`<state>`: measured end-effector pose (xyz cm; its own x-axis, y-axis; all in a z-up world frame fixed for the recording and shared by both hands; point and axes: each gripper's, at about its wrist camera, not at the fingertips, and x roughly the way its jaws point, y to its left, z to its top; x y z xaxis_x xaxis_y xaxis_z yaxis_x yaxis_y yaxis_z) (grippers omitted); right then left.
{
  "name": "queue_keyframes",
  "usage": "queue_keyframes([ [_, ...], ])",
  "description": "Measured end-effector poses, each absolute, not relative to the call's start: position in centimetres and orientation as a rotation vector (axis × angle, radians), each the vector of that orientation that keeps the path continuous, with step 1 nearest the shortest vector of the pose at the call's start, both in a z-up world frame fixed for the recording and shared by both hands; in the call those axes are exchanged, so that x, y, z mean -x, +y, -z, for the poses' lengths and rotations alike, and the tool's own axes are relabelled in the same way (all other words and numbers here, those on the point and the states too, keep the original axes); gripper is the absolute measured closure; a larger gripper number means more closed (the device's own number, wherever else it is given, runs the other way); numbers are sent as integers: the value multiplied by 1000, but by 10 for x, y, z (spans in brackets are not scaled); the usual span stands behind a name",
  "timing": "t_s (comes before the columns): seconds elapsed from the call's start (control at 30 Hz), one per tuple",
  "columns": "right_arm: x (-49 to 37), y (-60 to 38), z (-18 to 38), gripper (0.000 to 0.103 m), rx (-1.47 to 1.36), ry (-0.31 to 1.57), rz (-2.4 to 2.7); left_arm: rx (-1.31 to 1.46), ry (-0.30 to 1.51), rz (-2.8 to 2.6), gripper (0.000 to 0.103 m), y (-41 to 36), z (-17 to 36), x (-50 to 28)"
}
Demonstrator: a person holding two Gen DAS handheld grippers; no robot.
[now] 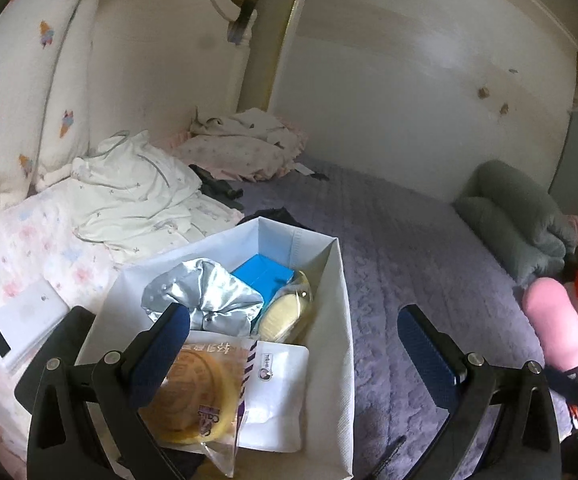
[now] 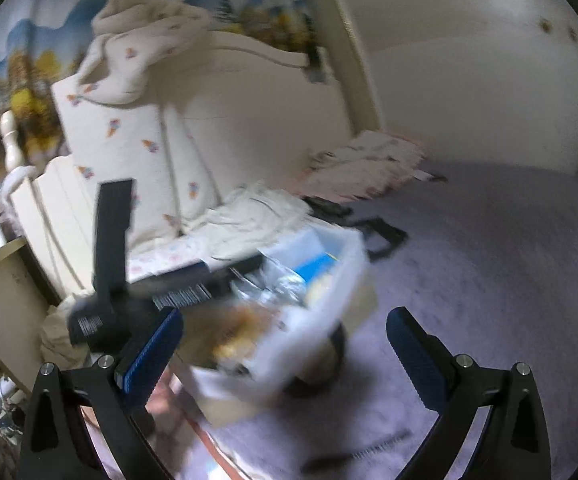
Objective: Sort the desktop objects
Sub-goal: 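Reach the left tool to the black marker pen and grasp it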
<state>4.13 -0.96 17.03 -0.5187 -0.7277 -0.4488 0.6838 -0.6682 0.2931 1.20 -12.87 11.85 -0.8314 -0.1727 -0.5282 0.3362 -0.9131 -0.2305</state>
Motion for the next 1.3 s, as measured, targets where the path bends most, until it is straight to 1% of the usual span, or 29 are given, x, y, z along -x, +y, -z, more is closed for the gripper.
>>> queue_keyframes([
  [0.1,-43,16,-150,0,-772,-137,2241,-768,414,2717,1,-122,-118,-11],
  [0.17,-38,33,-130,0,-880,-190,2262,-785,403,2733,1,-115,-117,-10],
  [0.27,-34,50,-92,0,-1058,-333,2220,-807,404,2790,1,-99,-115,-10],
  [0.33,-35,52,-71,0,-1126,-388,2179,-818,364,2835,1,-83,-115,-11],
  [0.43,-36,46,-61,1,-1179,-321,2201,-851,222,2935,1,-43,-114,-13],
  [0.57,-45,45,-73,0,-1102,-229,2275,-943,48,3036,1,9,-105,-12],
  [0.77,-42,58,-72,0,-1083,-162,2380,-1088,-75,3071,1,54,-75,-6],
  [0.93,-35,62,-61,0,-1188,34,2510,-1166,53,3054,1,48,-53,2],
  [1.13,-31,47,-48,0,-1290,183,2484,-1179,5,2960,1,35,-33,3],
  [1.17,-32,48,-44,0,-1307,196,2470,-1185,19,2947,1,26,-30,2],
  [1.3,-35,57,-49,0,-1335,265,2546,-1266,206,2923,1,1,-14,-1],
])
